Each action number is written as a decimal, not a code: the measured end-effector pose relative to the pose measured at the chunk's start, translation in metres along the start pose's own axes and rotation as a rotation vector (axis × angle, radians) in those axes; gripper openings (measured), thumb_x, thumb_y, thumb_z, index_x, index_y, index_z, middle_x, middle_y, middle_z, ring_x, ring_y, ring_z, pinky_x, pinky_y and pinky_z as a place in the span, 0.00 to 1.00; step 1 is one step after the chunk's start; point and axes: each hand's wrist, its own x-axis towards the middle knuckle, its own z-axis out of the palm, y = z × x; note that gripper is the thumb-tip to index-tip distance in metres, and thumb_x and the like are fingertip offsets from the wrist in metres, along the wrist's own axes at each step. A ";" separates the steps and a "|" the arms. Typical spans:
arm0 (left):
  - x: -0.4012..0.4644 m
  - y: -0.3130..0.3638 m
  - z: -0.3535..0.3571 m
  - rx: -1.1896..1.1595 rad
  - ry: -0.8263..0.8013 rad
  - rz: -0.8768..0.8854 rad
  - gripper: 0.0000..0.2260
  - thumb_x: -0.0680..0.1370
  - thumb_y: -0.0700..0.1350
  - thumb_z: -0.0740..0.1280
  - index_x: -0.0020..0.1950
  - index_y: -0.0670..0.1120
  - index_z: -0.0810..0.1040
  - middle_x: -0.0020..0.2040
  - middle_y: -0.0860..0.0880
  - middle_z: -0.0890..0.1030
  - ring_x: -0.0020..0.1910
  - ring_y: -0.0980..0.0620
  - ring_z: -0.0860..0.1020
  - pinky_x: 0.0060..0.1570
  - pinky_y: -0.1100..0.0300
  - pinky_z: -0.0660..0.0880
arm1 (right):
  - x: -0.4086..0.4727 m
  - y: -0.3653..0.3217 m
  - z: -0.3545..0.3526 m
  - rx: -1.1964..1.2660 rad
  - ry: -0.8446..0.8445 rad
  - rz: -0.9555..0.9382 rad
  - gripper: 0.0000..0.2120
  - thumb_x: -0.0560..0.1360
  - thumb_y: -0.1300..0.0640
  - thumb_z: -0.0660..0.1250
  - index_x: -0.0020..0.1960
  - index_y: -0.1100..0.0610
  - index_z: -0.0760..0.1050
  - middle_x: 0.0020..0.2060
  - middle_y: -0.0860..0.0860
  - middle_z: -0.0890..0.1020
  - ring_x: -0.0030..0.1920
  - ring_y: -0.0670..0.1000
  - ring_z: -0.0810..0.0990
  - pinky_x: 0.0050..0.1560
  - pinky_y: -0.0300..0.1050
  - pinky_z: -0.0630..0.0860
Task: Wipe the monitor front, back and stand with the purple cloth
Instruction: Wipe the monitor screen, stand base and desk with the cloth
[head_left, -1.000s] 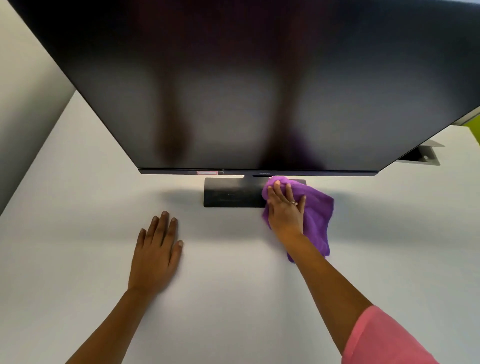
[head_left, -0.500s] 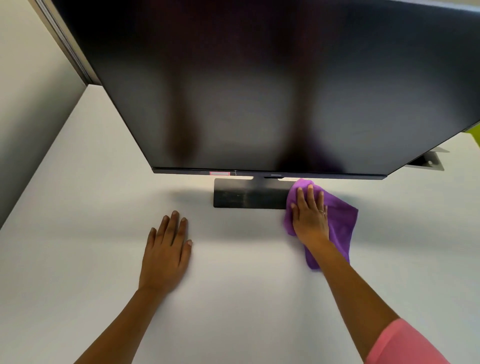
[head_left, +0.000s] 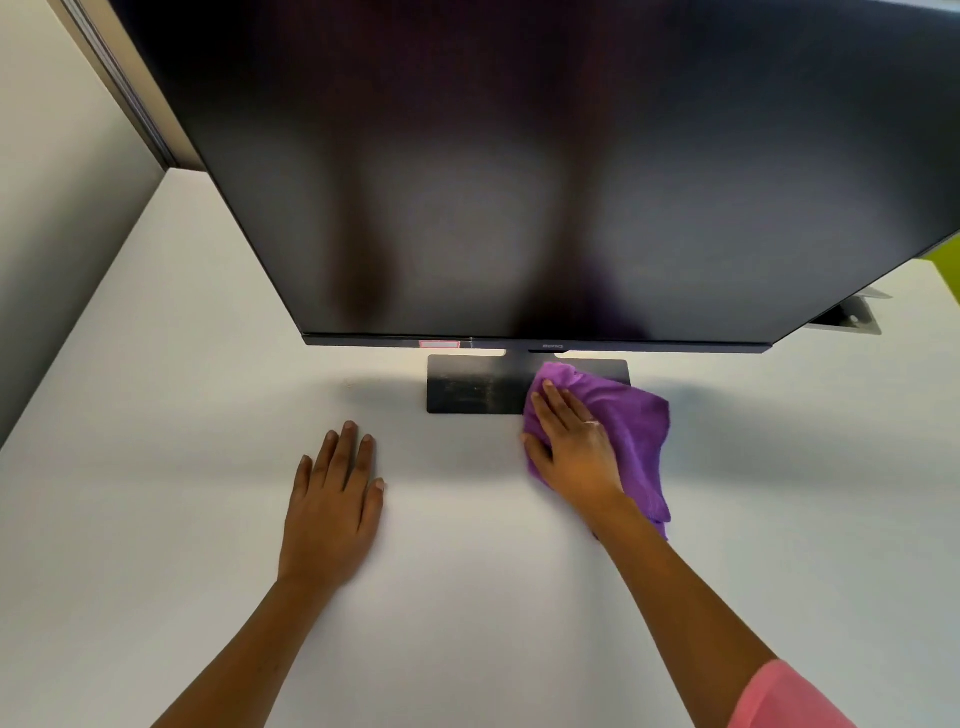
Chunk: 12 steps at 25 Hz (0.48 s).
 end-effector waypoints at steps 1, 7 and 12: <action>0.000 0.000 0.000 -0.001 -0.003 0.001 0.27 0.81 0.55 0.42 0.76 0.45 0.60 0.77 0.44 0.58 0.76 0.44 0.56 0.71 0.45 0.57 | -0.004 0.013 0.002 -0.032 -0.023 0.088 0.33 0.76 0.33 0.40 0.76 0.46 0.44 0.77 0.50 0.45 0.76 0.61 0.49 0.70 0.60 0.54; 0.001 0.002 -0.002 0.005 -0.019 -0.001 0.28 0.81 0.56 0.41 0.76 0.44 0.61 0.77 0.44 0.59 0.75 0.43 0.58 0.71 0.44 0.58 | 0.026 0.052 -0.003 0.176 0.054 0.403 0.28 0.81 0.49 0.50 0.77 0.58 0.46 0.76 0.58 0.52 0.75 0.63 0.51 0.73 0.62 0.55; 0.001 0.002 -0.001 0.002 -0.015 -0.003 0.28 0.81 0.56 0.41 0.76 0.44 0.61 0.77 0.44 0.59 0.75 0.42 0.58 0.71 0.44 0.58 | 0.031 0.035 -0.004 0.195 0.122 0.377 0.26 0.81 0.56 0.52 0.75 0.63 0.51 0.75 0.59 0.55 0.75 0.60 0.55 0.74 0.54 0.56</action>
